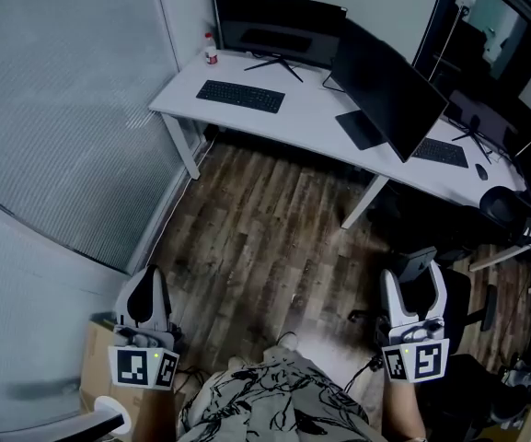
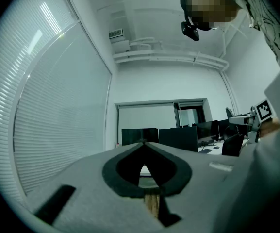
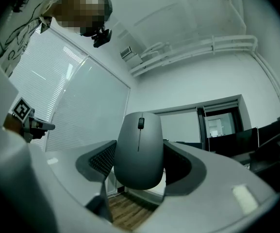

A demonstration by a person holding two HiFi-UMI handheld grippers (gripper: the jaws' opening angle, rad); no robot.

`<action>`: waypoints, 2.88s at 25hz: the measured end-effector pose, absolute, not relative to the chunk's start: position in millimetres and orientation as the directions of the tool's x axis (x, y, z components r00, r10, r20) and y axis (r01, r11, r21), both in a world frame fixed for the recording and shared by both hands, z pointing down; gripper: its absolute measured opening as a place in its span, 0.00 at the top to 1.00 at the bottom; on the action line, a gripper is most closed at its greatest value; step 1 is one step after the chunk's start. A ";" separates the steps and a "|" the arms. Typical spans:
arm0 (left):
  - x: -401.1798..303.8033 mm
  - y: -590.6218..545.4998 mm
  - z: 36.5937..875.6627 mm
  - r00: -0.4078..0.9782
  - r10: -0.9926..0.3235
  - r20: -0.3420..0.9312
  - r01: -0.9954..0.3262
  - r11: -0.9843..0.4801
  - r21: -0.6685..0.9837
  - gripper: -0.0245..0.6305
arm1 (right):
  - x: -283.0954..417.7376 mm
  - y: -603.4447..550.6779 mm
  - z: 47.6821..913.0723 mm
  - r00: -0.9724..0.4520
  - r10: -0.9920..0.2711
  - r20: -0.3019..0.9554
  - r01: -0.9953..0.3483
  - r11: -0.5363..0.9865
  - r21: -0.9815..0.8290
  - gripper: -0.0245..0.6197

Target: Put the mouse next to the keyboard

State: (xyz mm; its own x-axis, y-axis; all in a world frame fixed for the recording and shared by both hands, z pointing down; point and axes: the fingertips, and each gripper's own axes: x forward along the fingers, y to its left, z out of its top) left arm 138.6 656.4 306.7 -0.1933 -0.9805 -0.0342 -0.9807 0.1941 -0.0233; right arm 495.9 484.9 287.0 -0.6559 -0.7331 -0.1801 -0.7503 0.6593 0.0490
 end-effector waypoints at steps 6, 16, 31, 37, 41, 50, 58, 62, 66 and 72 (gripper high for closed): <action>149.5 643.1 306.6 -0.228 -0.973 -0.034 -0.973 0.229 -0.026 0.97 | 503.9 468.4 288.6 -0.680 -0.710 -0.182 -0.726 0.688 0.029 0.49; 163.9 629.2 312.2 -0.240 -0.970 -0.029 -0.970 0.241 -0.015 0.97 | 506.1 447.9 295.4 -0.706 -0.686 -0.175 -0.698 0.716 0.009 0.49; 86.8 563.4 314.9 -0.223 -0.975 -0.026 -0.975 0.223 -0.007 0.97 | 449.5 396.5 301.3 -0.647 -0.751 -0.135 -0.756 0.654 -0.014 0.49; 50.4 530.4 315.3 -0.195 -0.981 -0.025 -0.981 0.195 0.002 0.97 | 416.6 370.1 297.7 -0.630 -0.762 -0.151 -0.768 0.640 -0.029 0.49; 27.1 508.7 319.0 -0.185 -0.982 -0.019 -0.983 0.185 0.015 0.97 | 396.4 356.7 297.1 -0.621 -0.770 -0.148 -0.777 0.629 -0.017 0.49; -18.4 460.3 314.6 -0.122 -0.992 -0.031 -0.992 0.121 0.045 0.97 | 361.1 332.0 295.3 -0.567 -0.814 -0.124 -0.821 0.571 0.002 0.49; -63.9 429.7 315.8 -0.051 -0.998 -0.028 -0.998 0.050 0.027 0.97 | 325.5 331.2 297.3 -0.507 -0.854 -0.119 -0.860 0.509 0.007 0.49; -80.3 414.8 320.1 -0.030 -0.999 -0.024 -0.999 0.030 0.034 0.97 | 313.2 326.4 299.8 -0.487 -0.867 -0.101 -0.872 0.488 0.014 0.49; -86.4 398.8 328.5 -0.020 -1.000 -0.004 -0.999 0.020 0.041 0.97 | 306.2 314.9 303.0 -0.477 -0.874 -0.089 -0.878 0.478 0.017 0.49; -87.2 373.3 333.8 -0.009 -1.000 -0.001 -0.999 0.009 0.036 0.97 | 298.3 288.4 309.4 -0.478 -0.873 -0.101 -0.877 0.480 0.004 0.49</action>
State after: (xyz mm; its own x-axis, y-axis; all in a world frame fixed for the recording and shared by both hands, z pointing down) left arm -87.2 373.3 333.8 -0.0086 -1.0000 -0.0011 -0.9993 0.0085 0.0358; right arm 298.3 288.4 309.4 -0.4777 -0.8727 -0.1015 -0.8774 0.4798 0.0036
